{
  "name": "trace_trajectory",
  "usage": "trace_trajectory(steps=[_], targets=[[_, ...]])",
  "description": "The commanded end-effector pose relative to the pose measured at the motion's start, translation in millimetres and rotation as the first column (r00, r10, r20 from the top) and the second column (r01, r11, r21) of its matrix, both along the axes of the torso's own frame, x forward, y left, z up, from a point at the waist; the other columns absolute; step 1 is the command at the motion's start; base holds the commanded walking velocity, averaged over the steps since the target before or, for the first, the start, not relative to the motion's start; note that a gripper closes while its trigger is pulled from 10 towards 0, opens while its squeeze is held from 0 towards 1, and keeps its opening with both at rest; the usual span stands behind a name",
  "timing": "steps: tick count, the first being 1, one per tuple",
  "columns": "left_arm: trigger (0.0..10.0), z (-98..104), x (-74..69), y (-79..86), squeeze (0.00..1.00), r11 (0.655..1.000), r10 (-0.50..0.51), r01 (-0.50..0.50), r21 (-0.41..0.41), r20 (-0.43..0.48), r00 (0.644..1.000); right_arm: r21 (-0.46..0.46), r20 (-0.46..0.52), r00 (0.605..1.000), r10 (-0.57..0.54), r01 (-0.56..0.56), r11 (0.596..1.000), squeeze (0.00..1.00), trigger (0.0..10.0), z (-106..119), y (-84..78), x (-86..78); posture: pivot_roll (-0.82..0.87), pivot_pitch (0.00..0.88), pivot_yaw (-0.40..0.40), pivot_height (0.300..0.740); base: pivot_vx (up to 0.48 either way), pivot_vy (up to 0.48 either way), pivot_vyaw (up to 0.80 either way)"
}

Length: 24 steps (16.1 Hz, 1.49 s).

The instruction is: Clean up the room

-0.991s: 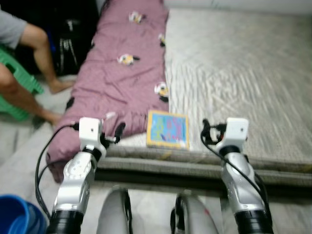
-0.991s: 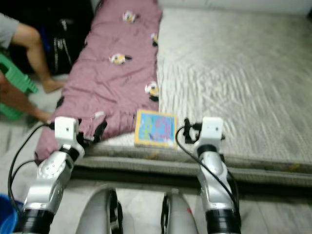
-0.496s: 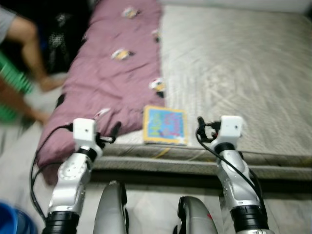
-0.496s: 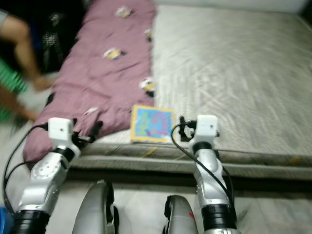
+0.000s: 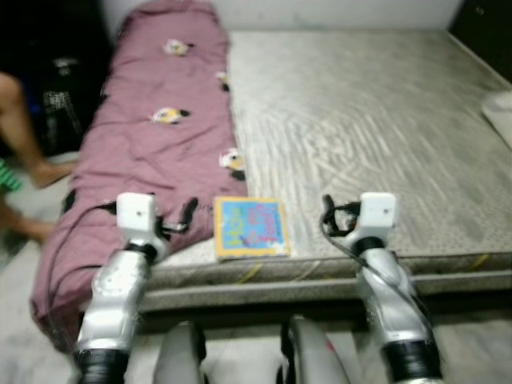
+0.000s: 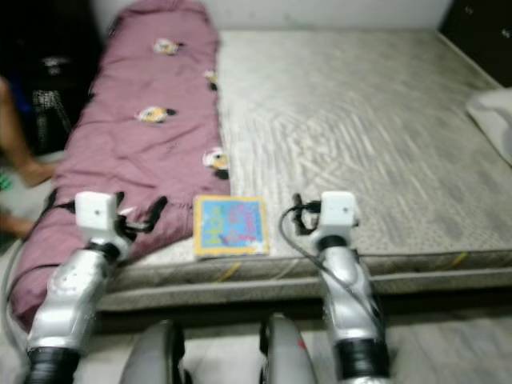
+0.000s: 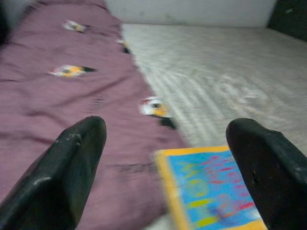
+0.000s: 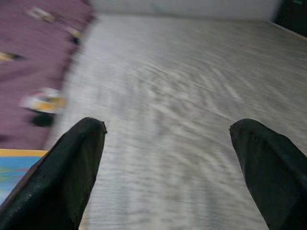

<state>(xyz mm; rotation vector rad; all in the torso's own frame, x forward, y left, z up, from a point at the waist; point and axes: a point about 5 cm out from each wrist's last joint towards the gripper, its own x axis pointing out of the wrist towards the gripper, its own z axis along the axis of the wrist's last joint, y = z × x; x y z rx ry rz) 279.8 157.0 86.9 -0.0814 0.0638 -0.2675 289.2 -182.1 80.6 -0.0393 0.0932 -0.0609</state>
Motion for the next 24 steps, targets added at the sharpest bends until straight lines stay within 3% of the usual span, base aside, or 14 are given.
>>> trace_trajectory(steps=[1, 5, 9, 15, 24], targets=[[10.0, 1, -0.4, 10.9, 0.00, 0.999, 0.027, -0.027, 0.028, -0.001, 1.000, 0.012, 0.013, 1.000, 0.018, -0.018, 1.000, 0.00, 10.0, 3, 6.7, 2.8, -0.05, 0.112, -0.017, 0.639, 0.480, 0.000, 0.00], [10.0, -1, -0.4, 11.0, 0.00, 0.998, 0.043, -0.042, 0.035, -0.015, 0.999, 0.010, 0.011, 1.000, 0.021, -0.021, 1.000, 0.00, 10.0, 3, 6.5, 2.4, -0.05, 0.117, -0.019, 0.639, 0.350, 0.000, 0.00], [10.0, -2, 1.4, 15.5, 0.00, 0.995, 0.080, -0.078, 0.060, -0.020, 0.997, 0.011, 0.006, 1.000, 0.030, -0.030, 0.999, 0.00, 10.0, 2, 6.9, 4.0, -0.05, 0.123, -0.023, 0.639, 0.000, 0.000, 0.00], [10.0, -8, -1.2, 20.6, 0.00, 0.990, 0.126, -0.122, 0.065, -0.066, 0.990, 0.001, -0.001, 0.999, 0.048, -0.048, 0.999, 0.00, 10.0, 2, 7.6, 5.6, -0.04, 0.139, -0.033, 0.565, 0.000, 0.000, 0.00], [10.0, -11, 5.1, 26.9, 0.00, 0.977, 0.213, -0.210, 0.035, -0.127, 0.969, -0.012, -0.015, 0.997, 0.070, -0.070, 0.997, 0.00, 10.0, 1, 9.0, 7.3, -0.03, 0.143, -0.045, 0.552, 0.000, 0.000, 0.00]])
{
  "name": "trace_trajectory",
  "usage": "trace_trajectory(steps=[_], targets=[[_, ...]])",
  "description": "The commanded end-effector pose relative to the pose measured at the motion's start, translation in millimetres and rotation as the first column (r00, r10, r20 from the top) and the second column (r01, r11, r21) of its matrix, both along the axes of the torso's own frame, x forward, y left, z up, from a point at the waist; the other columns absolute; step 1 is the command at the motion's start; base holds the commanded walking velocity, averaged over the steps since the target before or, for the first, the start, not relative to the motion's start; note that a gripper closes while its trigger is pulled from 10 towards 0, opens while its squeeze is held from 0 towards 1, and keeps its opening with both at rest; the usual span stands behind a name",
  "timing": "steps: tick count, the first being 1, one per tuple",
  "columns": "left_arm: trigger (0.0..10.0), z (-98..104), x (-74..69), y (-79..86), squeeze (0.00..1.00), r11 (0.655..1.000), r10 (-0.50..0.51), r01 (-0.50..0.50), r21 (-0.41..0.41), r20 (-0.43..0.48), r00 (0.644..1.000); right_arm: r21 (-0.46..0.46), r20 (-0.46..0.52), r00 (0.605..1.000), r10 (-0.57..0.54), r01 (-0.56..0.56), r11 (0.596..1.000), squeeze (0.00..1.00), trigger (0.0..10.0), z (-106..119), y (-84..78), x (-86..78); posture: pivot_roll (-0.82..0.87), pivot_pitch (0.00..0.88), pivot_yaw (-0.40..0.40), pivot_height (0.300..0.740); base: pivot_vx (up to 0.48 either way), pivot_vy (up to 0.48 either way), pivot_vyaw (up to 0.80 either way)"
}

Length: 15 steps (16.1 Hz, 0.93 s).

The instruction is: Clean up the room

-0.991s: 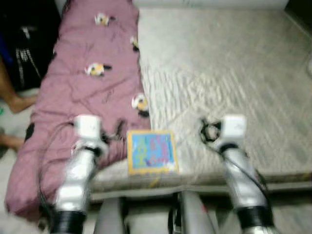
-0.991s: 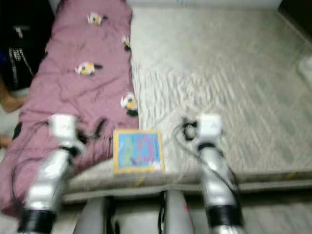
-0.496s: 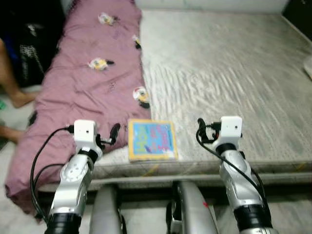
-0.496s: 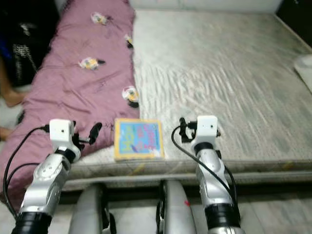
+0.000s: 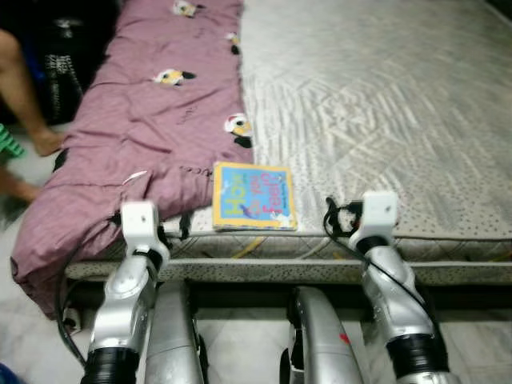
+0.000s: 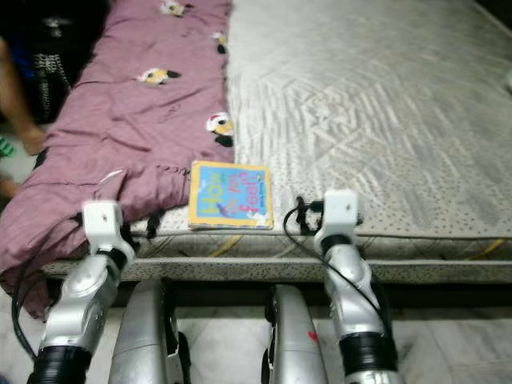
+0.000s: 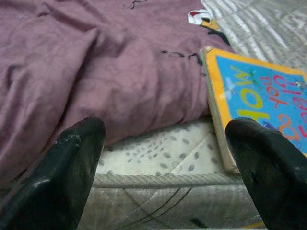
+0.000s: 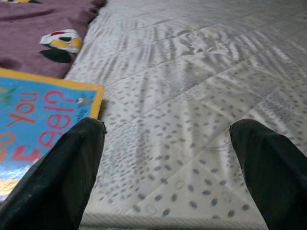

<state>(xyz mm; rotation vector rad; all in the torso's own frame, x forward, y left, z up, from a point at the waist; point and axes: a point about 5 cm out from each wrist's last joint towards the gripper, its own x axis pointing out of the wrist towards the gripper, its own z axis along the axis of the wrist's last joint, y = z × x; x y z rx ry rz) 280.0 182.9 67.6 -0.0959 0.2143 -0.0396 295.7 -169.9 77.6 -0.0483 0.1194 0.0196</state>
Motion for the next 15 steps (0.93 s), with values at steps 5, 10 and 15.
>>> trace_trajectory(steps=[5, 10, 15], targets=[[10.0, 5, 5.4, 17.8, 0.00, 0.997, 0.079, -0.079, 0.014, -0.004, 0.997, -0.015, 0.017, 1.000, -0.014, 0.014, 1.000, 0.00, 10.0, 5, -5.7, 0.0, -0.03, 0.155, -0.051, 0.552, 0.000, 0.000, 0.00], [10.0, -3, 20.5, 27.7, 0.00, 0.997, 0.071, -0.071, 0.004, -0.061, 0.996, -0.034, 0.026, 0.999, -0.036, 0.036, 0.999, 0.00, 10.0, 10, -22.2, -15.0, -0.07, 0.199, -0.076, 0.532, 0.000, 0.000, 0.00], [10.0, 2, 37.0, 11.7, 0.00, 1.000, 0.014, -0.015, -0.015, -0.037, 0.999, -0.050, 0.018, 0.998, -0.053, 0.054, 0.997, 0.00, 10.0, 14, -30.9, -22.6, -0.11, 0.211, -0.093, 0.517, 0.000, 0.000, 0.00]])
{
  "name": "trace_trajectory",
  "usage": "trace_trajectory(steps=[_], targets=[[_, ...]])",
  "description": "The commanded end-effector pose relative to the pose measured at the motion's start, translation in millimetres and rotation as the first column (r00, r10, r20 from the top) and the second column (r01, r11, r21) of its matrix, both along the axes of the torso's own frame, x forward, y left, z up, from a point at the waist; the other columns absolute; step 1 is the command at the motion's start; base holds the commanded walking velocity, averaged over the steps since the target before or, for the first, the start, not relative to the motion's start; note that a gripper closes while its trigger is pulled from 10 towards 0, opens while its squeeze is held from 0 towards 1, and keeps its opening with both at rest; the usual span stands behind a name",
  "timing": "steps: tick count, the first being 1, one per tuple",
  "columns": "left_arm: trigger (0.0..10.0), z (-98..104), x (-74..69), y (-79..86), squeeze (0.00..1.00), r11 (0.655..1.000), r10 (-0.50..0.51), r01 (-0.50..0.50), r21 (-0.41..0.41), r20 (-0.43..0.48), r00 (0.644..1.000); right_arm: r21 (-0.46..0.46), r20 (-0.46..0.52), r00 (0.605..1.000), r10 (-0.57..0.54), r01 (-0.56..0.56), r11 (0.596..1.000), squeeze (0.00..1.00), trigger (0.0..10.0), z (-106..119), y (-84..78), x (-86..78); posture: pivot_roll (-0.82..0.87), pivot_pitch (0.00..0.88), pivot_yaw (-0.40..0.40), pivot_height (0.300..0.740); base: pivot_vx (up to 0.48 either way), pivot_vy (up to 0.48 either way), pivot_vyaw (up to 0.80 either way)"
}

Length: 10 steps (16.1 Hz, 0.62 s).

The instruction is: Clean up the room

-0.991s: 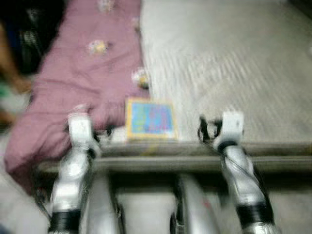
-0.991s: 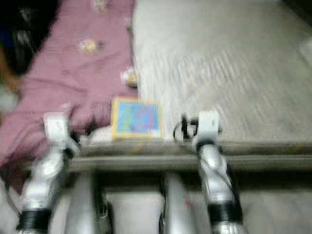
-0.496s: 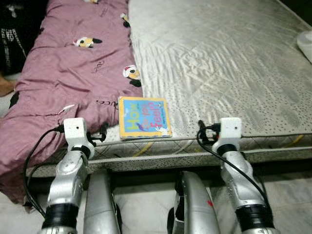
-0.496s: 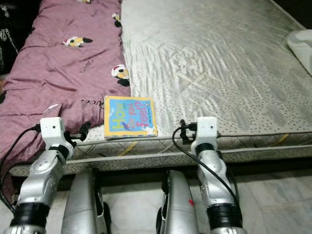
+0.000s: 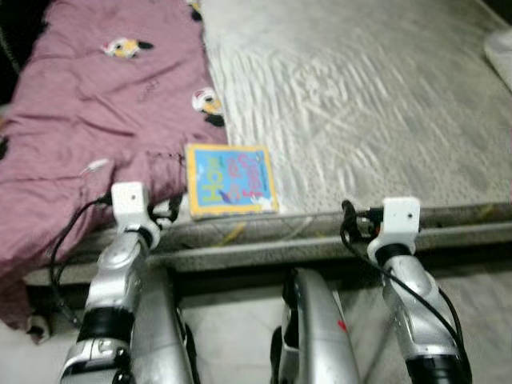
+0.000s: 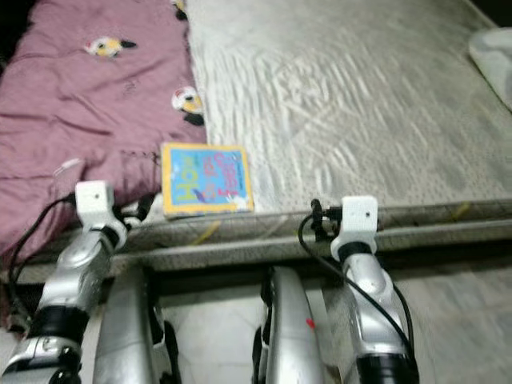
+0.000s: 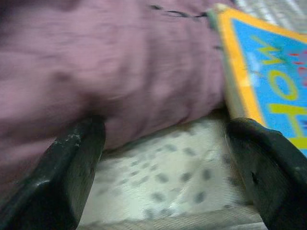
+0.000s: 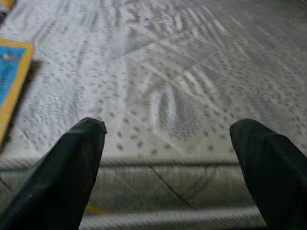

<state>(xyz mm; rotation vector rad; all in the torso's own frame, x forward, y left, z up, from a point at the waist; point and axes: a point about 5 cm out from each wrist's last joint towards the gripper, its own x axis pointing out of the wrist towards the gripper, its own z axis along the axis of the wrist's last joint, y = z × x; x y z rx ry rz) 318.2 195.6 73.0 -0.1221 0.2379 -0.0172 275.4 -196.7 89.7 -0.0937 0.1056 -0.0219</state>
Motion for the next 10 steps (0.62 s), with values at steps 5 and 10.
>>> trace_trajectory(steps=[5, 10], targets=[[10.0, 4, 3.9, -5.8, 0.00, 0.999, -0.033, 0.034, -0.014, 0.044, 0.998, -0.008, -0.002, 1.000, 0.011, -0.011, 1.000, 0.00, 10.0, 4, 1.4, -0.7, -0.11, 0.213, -0.098, 0.517, 0.000, 0.000, 0.00], [10.0, 4, 20.3, -15.0, 0.00, 0.989, -0.113, 0.114, -0.097, 0.019, 0.993, -0.010, 0.003, 0.999, 0.043, -0.043, 0.999, 0.00, 10.0, 8, -1.0, -2.4, -0.12, 0.209, -0.096, 0.517, 0.000, 0.000, 0.00]])
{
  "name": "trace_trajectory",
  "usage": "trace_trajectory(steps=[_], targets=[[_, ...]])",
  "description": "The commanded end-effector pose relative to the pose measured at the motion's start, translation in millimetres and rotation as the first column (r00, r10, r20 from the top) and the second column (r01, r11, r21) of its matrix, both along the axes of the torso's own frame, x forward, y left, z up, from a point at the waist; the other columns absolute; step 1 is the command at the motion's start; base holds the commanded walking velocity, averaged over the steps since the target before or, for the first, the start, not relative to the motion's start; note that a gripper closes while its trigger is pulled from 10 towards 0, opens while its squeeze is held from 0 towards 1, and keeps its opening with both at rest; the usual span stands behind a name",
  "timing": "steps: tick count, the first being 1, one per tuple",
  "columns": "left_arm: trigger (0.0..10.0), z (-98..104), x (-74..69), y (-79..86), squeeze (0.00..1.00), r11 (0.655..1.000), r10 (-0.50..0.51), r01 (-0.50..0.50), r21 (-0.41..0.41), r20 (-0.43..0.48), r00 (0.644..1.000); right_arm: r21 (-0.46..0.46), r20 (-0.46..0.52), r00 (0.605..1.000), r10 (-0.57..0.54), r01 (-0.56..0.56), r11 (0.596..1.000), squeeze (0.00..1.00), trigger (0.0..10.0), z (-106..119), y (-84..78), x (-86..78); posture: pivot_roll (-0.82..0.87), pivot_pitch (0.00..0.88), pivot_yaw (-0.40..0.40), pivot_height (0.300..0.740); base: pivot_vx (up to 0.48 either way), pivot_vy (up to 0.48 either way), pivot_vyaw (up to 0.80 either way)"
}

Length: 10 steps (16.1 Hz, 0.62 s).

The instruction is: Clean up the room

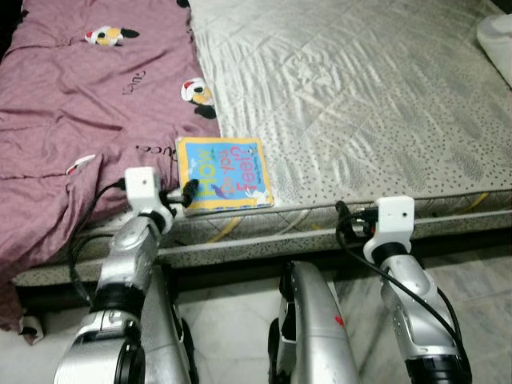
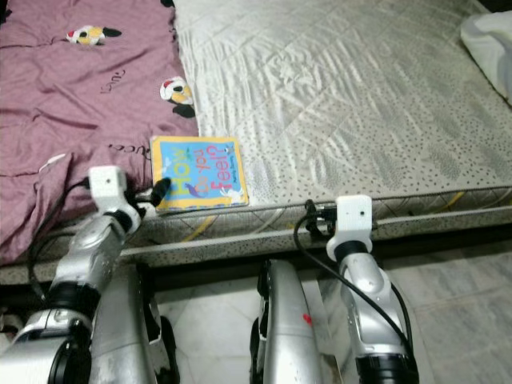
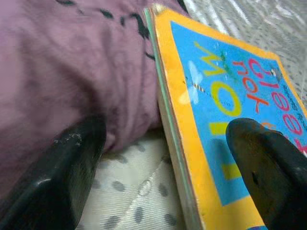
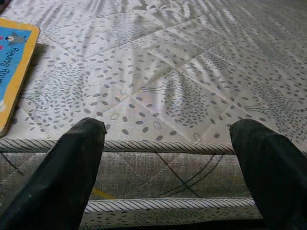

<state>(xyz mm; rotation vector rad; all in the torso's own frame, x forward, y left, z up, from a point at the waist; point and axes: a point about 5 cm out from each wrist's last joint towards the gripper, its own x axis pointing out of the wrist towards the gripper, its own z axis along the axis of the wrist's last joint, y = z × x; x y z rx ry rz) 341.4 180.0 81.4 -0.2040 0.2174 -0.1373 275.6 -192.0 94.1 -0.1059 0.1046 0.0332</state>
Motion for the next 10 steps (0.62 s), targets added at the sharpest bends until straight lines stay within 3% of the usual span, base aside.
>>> trace_trajectory(steps=[1, 3, 8, 9, 10], targets=[[10.0, -5, 1.3, -2.0, 0.00, 0.999, -0.020, 0.019, -0.027, -0.026, 0.999, 0.001, 0.005, 1.000, -0.019, 0.019, 1.000, 0.00, 10.0, 3, -8.4, -4.4, -0.13, 0.208, -0.094, 0.507, 0.000, 0.000, 0.00], [10.0, -6, 4.9, -6.0, 0.00, 0.998, -0.051, 0.049, -0.045, -0.049, 0.998, 0.002, 0.010, 1.000, -0.017, 0.017, 1.000, 0.00, 10.0, 5, -9.0, -6.8, -0.14, 0.209, -0.093, 0.487, 0.000, 0.000, 0.00], [10.0, -8, 8.1, -12.8, 0.00, 0.990, -0.112, 0.105, -0.093, -0.074, 0.991, -0.011, 0.006, 1.000, -0.026, 0.026, 1.000, 0.00, 10.0, 6, -11.7, -9.0, -0.15, 0.211, -0.093, 0.487, 0.000, 0.000, 0.00], [0.0, -7, 9.7, -13.6, 0.00, 0.987, -0.112, 0.103, -0.127, -0.066, 0.992, -0.012, 0.006, 1.000, -0.024, 0.024, 1.000, 0.00, 10.0, 6, -11.3, -8.7, -0.15, 0.210, -0.095, 0.487, 0.000, 0.000, 0.00], [0.0, -6, 10.2, -13.4, 0.00, 0.986, -0.116, 0.107, -0.124, -0.064, 0.991, -0.012, 0.008, 1.000, -0.024, 0.024, 1.000, 0.00, 10.0, 7, -10.5, -8.1, -0.15, 0.210, -0.095, 0.487, 0.000, 0.000, 0.00]])
